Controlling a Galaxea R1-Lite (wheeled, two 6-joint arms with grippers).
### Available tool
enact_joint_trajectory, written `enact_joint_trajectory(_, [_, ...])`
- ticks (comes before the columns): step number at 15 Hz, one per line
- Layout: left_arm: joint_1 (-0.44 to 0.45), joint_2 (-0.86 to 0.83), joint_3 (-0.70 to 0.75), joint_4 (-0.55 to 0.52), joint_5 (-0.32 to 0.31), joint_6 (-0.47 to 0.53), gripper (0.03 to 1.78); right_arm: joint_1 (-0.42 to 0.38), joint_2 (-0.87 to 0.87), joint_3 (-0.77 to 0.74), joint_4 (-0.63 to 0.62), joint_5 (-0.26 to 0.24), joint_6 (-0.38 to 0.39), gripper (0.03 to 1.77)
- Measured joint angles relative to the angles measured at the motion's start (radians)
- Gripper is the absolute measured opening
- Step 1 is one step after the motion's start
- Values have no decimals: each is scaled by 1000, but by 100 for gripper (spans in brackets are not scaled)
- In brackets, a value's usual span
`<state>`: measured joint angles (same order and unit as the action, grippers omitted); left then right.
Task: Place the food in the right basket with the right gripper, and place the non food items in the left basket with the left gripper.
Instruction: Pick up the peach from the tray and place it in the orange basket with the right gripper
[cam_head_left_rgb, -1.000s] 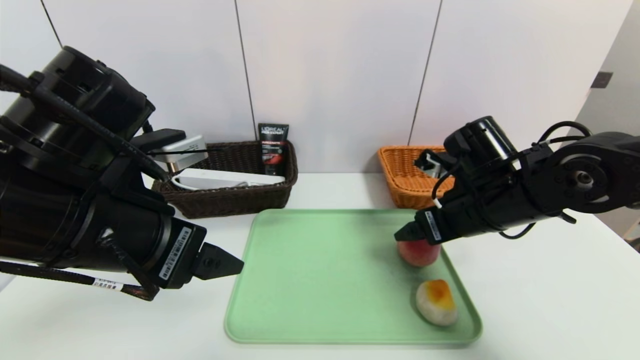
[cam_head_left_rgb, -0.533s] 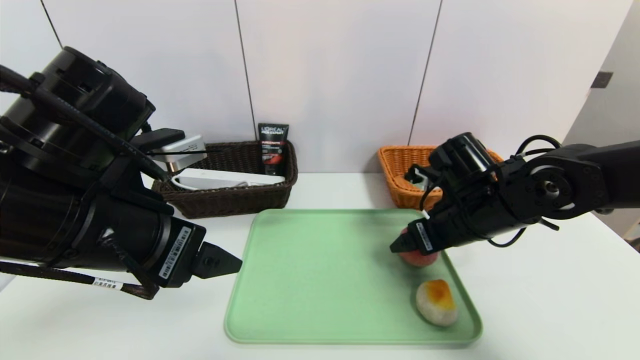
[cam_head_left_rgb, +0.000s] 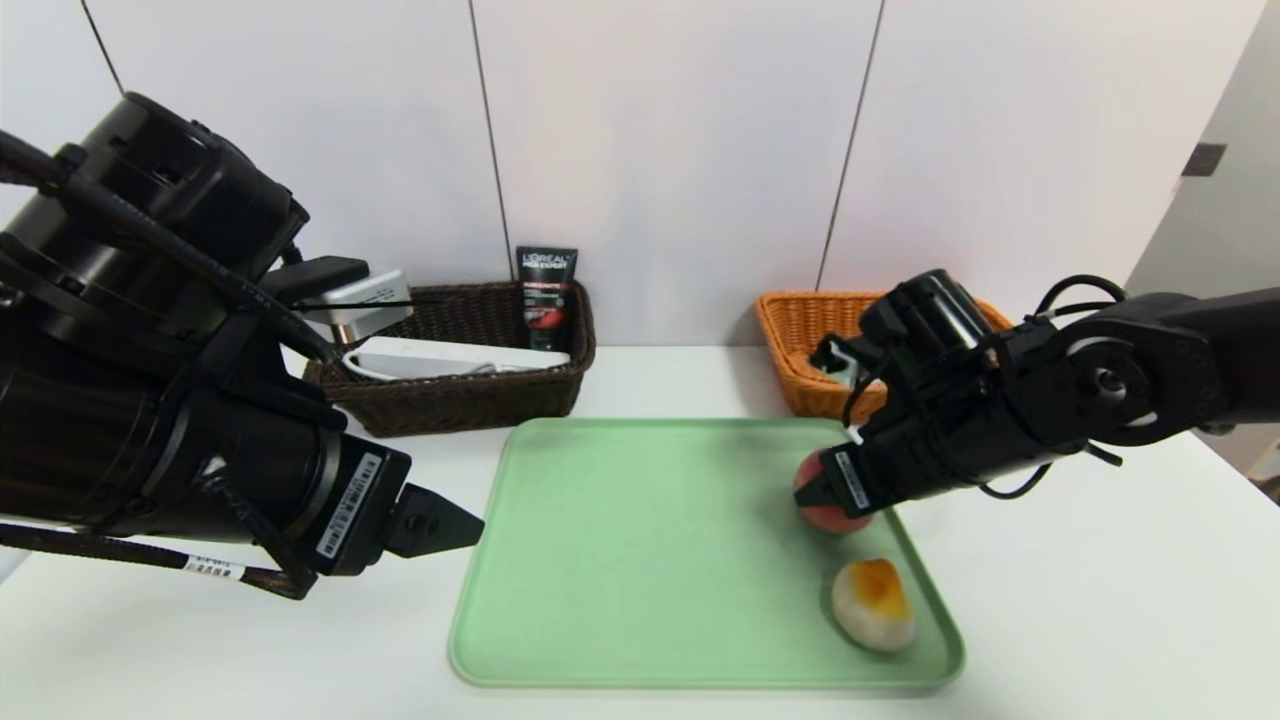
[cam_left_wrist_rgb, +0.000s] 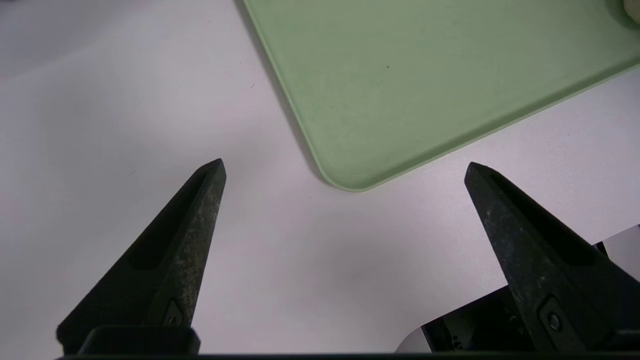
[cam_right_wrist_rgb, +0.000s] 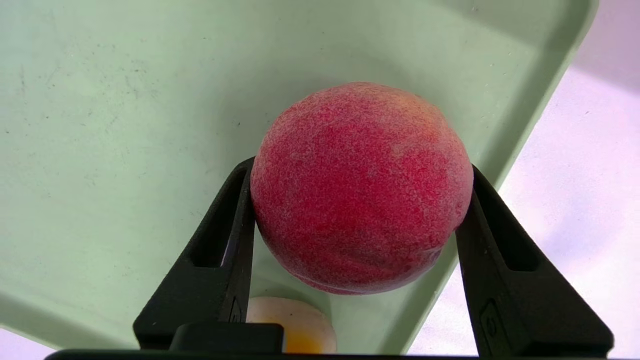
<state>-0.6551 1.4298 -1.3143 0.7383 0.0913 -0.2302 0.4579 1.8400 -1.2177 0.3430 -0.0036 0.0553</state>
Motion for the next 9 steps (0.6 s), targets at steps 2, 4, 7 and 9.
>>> enact_joint_trajectory(2, [0, -3, 0, 0, 1, 0, 169, -1, -38, -7, -6, 2, 1, 111])
enact_joint_trajectory(4, [0, -4, 0, 0, 0, 0, 169, -1, -96, -22, -30, -2, 3, 111])
enact_joint_trajectory(7, [0, -5, 2, 0, 0, 0, 169, -15, -179, -54, -151, -22, -13, 111])
enact_joint_trajectory(9, [0, -3, 3, 0, 0, 0, 169, -38, -195, -95, -165, -73, -57, 111])
